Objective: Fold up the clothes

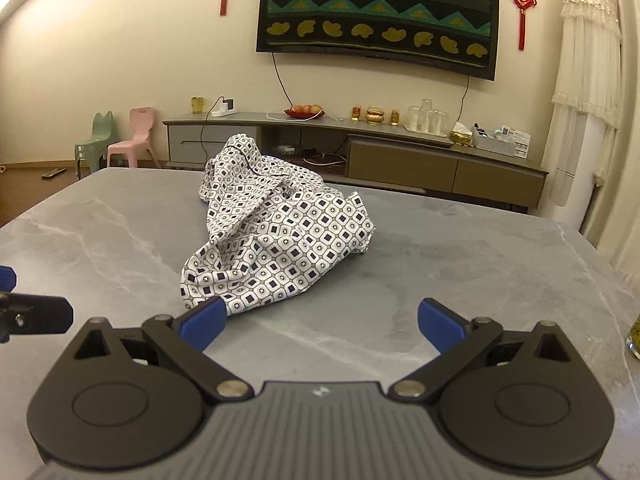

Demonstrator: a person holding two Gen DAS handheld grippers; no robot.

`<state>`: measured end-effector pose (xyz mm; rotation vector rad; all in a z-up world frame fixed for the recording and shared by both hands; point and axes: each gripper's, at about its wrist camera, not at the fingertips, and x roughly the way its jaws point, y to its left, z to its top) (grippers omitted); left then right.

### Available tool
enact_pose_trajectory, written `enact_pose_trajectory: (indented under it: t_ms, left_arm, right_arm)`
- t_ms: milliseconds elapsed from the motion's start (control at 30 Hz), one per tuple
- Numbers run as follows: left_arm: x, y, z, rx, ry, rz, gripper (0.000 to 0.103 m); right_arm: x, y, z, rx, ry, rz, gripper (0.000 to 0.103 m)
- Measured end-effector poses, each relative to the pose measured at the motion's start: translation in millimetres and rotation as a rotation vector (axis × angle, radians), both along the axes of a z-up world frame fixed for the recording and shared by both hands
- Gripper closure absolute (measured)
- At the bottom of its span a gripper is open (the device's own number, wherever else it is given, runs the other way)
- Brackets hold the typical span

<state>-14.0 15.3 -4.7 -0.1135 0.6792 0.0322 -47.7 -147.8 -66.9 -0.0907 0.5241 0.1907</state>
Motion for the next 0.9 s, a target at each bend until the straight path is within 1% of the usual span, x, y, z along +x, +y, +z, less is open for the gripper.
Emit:
enact_pose_trajectory:
  t_ms: [33, 67, 100, 133, 167, 200, 233, 267, 300, 333, 367, 500, 567, 667, 733, 800, 833, 867, 900]
  left_arm:
    - [0, -1, 0, 0.005, 0.001, 0.000, 0.026]
    - [0, -2, 0, 0.010, 0.003, 0.000, 0.033]
    - [0, -3, 0, 0.016, 0.003, 0.000, 0.038]
    - [0, -5, 0, 0.022, 0.004, -0.001, 0.050]
    - [1, -7, 0, 0.031, 0.007, -0.001, 0.066]
    - [2, -8, 0, 0.039, 0.010, -0.001, 0.076]
    - [3, -9, -1, 0.040, 0.016, -0.002, 0.095]
    - [3, -10, -1, 0.044, 0.017, -0.003, 0.103]
    - [4, -11, -1, 0.048, 0.019, -0.003, 0.103]
    - [4, -13, -1, 0.061, 0.012, -0.007, 0.103]
    - [3, -14, 0, 0.075, 0.004, -0.008, 0.103]
    - [4, -13, 2, 0.092, -0.024, 0.004, 0.103]
    - [8, -9, 1, 0.087, -0.022, 0.007, 0.103]
    - [15, 0, -1, 0.075, -0.015, 0.022, 0.103]
    - [18, 5, -1, 0.083, -0.018, 0.031, 0.103]
    - [24, 10, -3, 0.085, -0.004, 0.024, 0.103]
    - [26, 12, -4, 0.083, 0.002, 0.022, 0.103]
    - [29, 14, -4, 0.087, 0.003, 0.018, 0.089]
    - [32, 17, -4, 0.084, 0.001, 0.008, 0.077]
  right_arm:
    - [0, -1, 0, 0.011, 0.005, 0.006, 0.009]
    - [0, -1, 0, 0.022, 0.010, 0.013, 0.020]
    - [0, -2, 0, 0.034, 0.020, 0.021, 0.026]
    - [1, -2, 0, 0.046, 0.029, 0.030, 0.038]
    - [1, -2, -1, 0.052, 0.037, 0.037, 0.051]
    - [1, -2, -2, 0.058, 0.044, 0.043, 0.057]
    - [1, -2, -2, 0.063, 0.049, 0.051, 0.069]
    - [1, -2, -3, 0.068, 0.055, 0.058, 0.082]
    - [1, -2, -3, 0.074, 0.059, 0.065, 0.088]
    - [1, -2, -3, 0.082, 0.062, 0.069, 0.099]
    - [1, -2, -4, 0.090, 0.064, 0.073, 0.102]
    - [-2, -4, -1, 0.115, 0.046, 0.081, 0.103]
    - [-2, -4, -1, 0.123, 0.045, 0.084, 0.103]
    - [0, -1, -4, 0.112, 0.050, 0.078, 0.103]
    - [2, 1, -7, 0.098, 0.054, 0.071, 0.103]
    - [4, 2, -10, 0.087, 0.059, 0.057, 0.100]
    - [4, 1, -12, 0.082, 0.059, 0.044, 0.094]
    - [5, 1, -13, 0.077, 0.058, 0.031, 0.084]
    - [6, 1, -15, 0.067, 0.057, 0.017, 0.077]
